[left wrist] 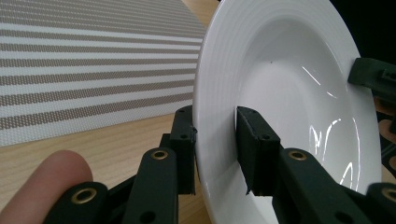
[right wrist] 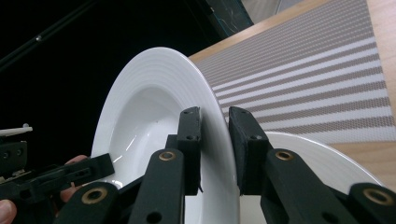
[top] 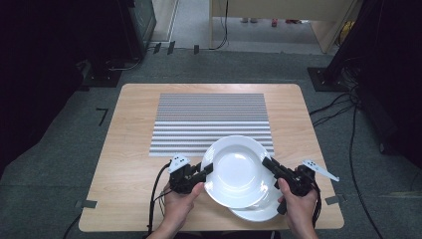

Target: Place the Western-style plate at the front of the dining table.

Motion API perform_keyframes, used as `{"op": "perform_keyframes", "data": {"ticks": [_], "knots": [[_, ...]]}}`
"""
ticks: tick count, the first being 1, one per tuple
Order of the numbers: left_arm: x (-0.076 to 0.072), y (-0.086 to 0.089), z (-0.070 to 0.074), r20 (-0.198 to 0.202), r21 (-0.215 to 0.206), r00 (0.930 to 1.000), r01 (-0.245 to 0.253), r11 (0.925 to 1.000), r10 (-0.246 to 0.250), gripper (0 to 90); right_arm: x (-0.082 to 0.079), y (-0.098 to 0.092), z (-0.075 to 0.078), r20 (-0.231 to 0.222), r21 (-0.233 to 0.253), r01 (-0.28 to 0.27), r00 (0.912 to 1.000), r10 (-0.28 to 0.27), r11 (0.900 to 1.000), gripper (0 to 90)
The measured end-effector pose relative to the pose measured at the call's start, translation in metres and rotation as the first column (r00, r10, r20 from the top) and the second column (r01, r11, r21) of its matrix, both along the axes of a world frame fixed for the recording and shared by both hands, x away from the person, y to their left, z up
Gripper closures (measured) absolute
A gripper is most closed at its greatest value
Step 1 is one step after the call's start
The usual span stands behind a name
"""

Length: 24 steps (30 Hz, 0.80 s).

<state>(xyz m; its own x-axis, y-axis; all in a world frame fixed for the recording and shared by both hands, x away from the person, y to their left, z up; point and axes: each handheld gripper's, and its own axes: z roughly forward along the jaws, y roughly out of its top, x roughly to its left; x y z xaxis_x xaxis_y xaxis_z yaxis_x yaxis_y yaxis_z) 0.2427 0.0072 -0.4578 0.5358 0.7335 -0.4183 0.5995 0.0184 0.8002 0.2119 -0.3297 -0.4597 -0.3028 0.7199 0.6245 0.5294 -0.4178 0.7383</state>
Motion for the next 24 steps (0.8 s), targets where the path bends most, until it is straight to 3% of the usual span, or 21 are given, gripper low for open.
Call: {"op": "perform_keyframes", "data": {"ticks": [14,24], "knots": [[0.022,0.022,0.02,0.024,-0.005,0.9981,-0.056,0.9984,0.056,70.3,0.033,0.026,0.018,0.037,-0.013,-0.036,0.9986,0.036,0.999,76.1],[0.044,0.033,0.025,-0.008,-0.012,0.9965,-0.084,0.9964,0.084,69.0,0.055,0.037,0.029,0.06,-0.024,-0.044,0.9972,0.045,0.999,77.5]]}}
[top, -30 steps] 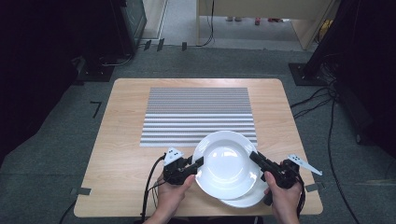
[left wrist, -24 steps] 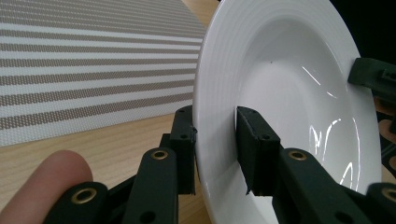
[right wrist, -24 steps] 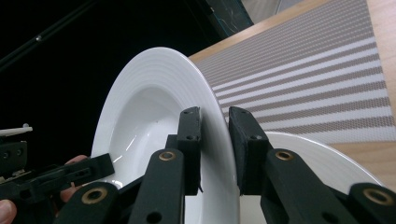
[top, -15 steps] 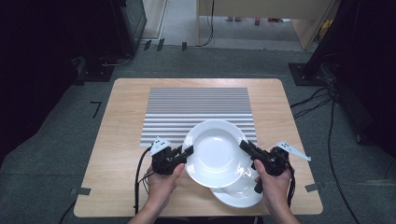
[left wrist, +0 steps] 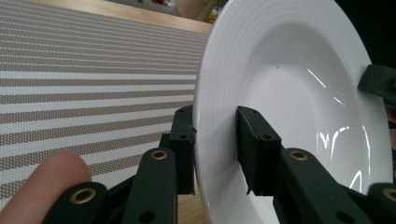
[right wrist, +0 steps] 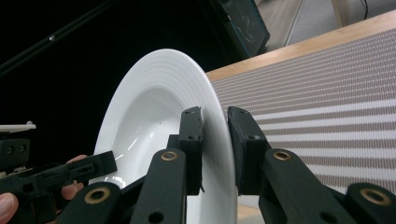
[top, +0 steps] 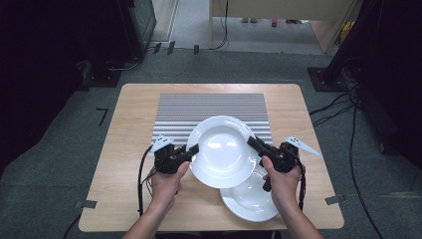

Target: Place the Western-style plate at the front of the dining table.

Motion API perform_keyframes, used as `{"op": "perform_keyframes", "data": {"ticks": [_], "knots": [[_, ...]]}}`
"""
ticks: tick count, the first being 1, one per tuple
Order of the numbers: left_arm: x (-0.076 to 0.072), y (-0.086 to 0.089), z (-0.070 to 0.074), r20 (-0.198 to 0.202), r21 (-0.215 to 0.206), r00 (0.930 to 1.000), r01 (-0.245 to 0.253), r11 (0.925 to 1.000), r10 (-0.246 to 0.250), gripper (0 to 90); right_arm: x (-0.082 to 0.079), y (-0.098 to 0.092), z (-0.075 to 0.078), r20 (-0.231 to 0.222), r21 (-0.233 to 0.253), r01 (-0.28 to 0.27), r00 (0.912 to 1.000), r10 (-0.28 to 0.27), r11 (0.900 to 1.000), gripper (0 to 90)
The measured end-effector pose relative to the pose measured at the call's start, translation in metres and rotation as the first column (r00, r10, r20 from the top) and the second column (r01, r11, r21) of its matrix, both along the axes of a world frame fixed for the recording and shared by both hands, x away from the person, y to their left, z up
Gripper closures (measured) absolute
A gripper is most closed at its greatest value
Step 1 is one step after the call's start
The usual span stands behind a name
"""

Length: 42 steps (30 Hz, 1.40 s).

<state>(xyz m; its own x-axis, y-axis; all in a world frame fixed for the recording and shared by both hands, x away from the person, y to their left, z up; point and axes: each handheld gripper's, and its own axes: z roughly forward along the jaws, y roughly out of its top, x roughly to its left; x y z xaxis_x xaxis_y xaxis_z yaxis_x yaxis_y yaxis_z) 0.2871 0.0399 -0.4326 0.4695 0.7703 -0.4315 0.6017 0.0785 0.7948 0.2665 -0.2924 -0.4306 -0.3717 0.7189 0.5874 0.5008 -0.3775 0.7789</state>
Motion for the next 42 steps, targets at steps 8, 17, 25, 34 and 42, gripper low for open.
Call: {"op": "perform_keyframes", "data": {"ticks": [8,17,25,34,42], "knots": [[0.021,0.008,0.003,-0.024,-0.008,0.9995,-0.018,0.9998,0.018,68.7,0.023,0.009,0.007,0.014,-0.016,-0.002,0.9999,0.002,1.0,77.7],[0.045,0.015,0.001,-0.049,0.006,0.998,-0.041,0.9991,0.042,67.4,0.048,0.019,0.009,0.023,-0.054,-0.021,0.9995,0.023,0.998,77.9],[0.066,0.018,0.003,-0.062,0.022,0.9962,-0.06,0.998,0.061,67.3,0.073,0.024,0.008,0.0,-0.038,-0.027,0.9996,0.027,0.999,77.8],[0.091,0.018,0.0,-0.086,0.043,0.9928,-0.08,0.9959,0.083,67.1,0.102,0.028,0.003,-0.035,-0.042,-0.025,0.9991,0.024,0.999,76.9],[0.115,0.018,-0.008,-0.131,0.075,0.9859,-0.094,0.9927,0.104,66.6,0.127,0.034,-0.012,-0.079,-0.058,-0.01,0.9969,0.005,0.998,75.8]]}}
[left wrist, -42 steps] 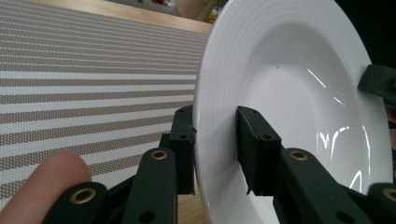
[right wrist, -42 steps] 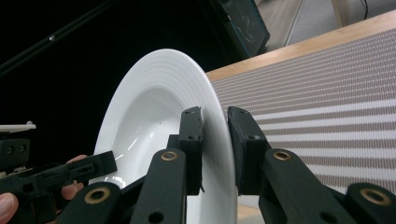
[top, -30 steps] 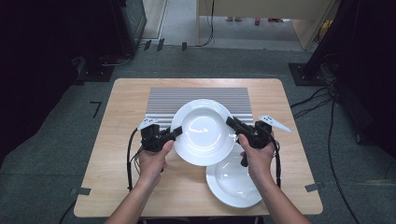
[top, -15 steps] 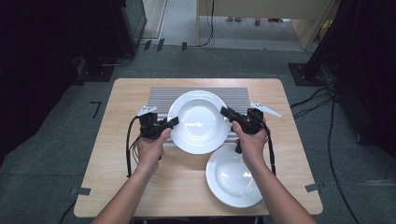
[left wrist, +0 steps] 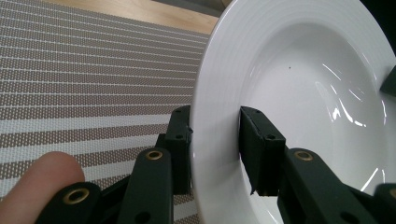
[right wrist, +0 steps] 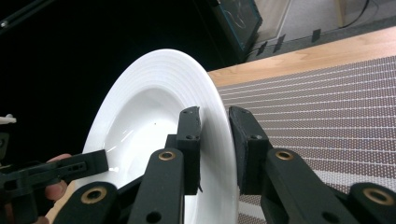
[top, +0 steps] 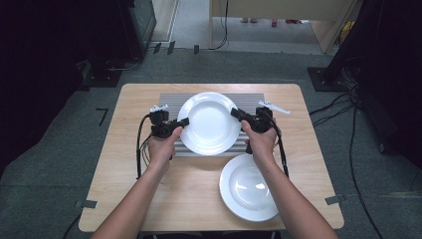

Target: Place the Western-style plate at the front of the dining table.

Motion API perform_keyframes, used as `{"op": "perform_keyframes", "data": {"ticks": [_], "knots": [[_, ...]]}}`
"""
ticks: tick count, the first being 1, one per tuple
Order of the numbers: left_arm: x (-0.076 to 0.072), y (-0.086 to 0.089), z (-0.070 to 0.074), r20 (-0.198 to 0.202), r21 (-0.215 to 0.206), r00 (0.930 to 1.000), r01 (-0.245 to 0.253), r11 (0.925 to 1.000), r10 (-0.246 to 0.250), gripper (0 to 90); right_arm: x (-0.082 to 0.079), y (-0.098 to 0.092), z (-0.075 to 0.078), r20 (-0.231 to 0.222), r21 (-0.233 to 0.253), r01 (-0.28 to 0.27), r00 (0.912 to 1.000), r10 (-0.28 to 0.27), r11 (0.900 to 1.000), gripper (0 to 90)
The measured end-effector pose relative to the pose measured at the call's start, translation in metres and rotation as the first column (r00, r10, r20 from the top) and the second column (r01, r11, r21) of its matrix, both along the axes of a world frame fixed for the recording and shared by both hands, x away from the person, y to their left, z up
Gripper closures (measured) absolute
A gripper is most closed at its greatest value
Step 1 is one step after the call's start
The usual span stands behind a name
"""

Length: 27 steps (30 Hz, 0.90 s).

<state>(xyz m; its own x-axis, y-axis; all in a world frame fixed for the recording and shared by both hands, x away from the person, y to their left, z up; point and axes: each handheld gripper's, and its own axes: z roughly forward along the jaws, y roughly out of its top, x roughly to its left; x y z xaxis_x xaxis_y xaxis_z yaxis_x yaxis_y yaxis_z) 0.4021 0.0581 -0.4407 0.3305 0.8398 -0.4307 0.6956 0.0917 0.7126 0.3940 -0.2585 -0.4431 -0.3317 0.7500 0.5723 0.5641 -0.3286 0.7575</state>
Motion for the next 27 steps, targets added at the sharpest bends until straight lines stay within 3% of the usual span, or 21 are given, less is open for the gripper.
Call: {"op": "perform_keyframes", "data": {"ticks": [9,15,18,23,27], "knots": [[0.029,-0.008,-0.008,-0.048,-0.003,0.9986,-0.023,0.9997,0.023,68.5,0.03,-0.002,-0.02,-0.062,0.0,0.049,0.9969,-0.049,0.999,73.1],[0.049,-0.01,-0.018,-0.092,0.014,0.9949,-0.041,0.999,0.043,68.5,0.053,-0.002,-0.04,-0.142,0.024,0.07,0.9877,-0.066,0.997,72.8],[0.056,-0.006,-0.025,-0.119,-0.005,0.9914,-0.056,0.9984,0.055,68.3,0.056,-0.001,-0.044,-0.166,0.046,0.072,0.9841,-0.063,0.996,73.3],[0.067,-0.007,-0.039,-0.168,-0.006,0.9839,-0.062,0.998,0.06,68.2,0.068,0.002,-0.054,-0.2,0.003,0.075,0.977,-0.073,0.997,72.2],[0.071,-0.008,-0.044,-0.179,0.002,0.9818,-0.063,0.998,0.062,68.0,0.073,0.002,-0.059,-0.212,-0.001,0.076,0.9743,-0.075,0.997,71.9]]}}
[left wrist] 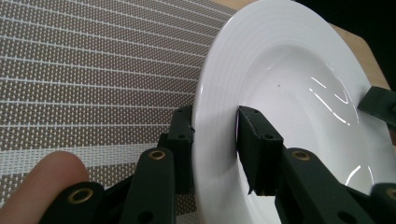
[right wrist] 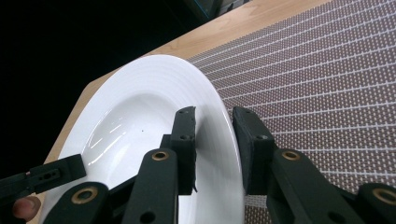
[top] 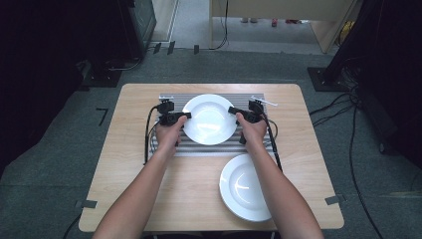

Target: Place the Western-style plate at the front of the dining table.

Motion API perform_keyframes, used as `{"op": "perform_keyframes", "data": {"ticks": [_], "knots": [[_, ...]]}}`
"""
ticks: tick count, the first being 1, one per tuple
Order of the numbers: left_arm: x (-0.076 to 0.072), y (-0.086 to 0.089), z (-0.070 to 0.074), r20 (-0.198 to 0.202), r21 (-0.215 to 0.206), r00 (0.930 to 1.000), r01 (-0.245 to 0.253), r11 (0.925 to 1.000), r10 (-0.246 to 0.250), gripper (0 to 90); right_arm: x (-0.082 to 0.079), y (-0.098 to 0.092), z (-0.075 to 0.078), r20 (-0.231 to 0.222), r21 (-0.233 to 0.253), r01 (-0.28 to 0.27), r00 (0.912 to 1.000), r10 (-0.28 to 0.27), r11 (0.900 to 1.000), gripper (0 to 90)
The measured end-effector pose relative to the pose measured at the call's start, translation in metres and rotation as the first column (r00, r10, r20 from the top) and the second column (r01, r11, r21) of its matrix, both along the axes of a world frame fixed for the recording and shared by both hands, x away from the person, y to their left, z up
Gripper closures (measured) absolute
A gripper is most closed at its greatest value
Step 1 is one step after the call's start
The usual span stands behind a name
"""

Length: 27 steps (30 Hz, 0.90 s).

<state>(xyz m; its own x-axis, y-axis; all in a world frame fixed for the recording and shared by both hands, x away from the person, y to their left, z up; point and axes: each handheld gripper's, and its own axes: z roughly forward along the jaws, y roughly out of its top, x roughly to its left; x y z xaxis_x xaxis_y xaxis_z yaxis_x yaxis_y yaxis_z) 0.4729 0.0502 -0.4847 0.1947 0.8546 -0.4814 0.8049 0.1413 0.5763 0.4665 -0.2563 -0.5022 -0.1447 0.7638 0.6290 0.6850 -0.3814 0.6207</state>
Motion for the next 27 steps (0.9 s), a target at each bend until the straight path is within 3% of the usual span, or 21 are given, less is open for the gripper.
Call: {"op": "perform_keyframes", "data": {"ticks": [3,5,10,20,23,25,26,27], "knots": [[0.003,-0.004,-0.004,-0.015,0.012,0.9999,-0.004,0.9999,0.005,68.2,0.003,-0.001,-0.006,-0.026,0.015,0.018,0.9995,-0.018,1.0,71.6],[0.004,-0.008,-0.005,-0.02,0.031,0.9998,-0.002,0.9995,0.002,68.4,0.006,-0.001,-0.01,-0.04,-0.006,0.02,0.999,-0.02,1.0,70.3],[0.009,-0.007,-0.008,-0.049,0.023,0.9988,-0.002,0.9997,0.003,68.1,0.011,-0.004,-0.012,-0.051,-0.014,0.017,0.9985,-0.018,1.0,71.8],[0.009,-0.006,-0.014,-0.057,0.017,0.9982,-0.019,0.9997,0.02,67.7,0.013,0.002,-0.012,-0.027,-0.066,0.022,0.9994,-0.023,0.998,71.1],[0.01,-0.007,-0.013,-0.057,0.019,0.9984,0.003,0.9998,-0.002,66.1,0.013,0.002,-0.012,-0.024,-0.076,0.009,0.9996,-0.011,0.997,70.7],[0.011,-0.006,-0.011,-0.07,0.001,0.9972,0.026,0.9997,-0.026,55.9,0.014,-0.001,-0.011,-0.022,-0.073,-0.012,0.9997,0.01,0.997,70.3],[0.011,-0.005,-0.009,-0.068,-0.002,0.9973,0.027,0.9996,-0.027,55.9,0.014,-0.001,-0.011,-0.022,-0.073,-0.012,0.9997,0.01,0.997,70.3],[0.01,-0.004,-0.007,-0.059,0.002,0.998,0.021,0.9998,-0.02,49.9,0.013,-0.002,-0.008,-0.001,-0.126,-0.008,1.0,0.008,0.992,66.0]]}}
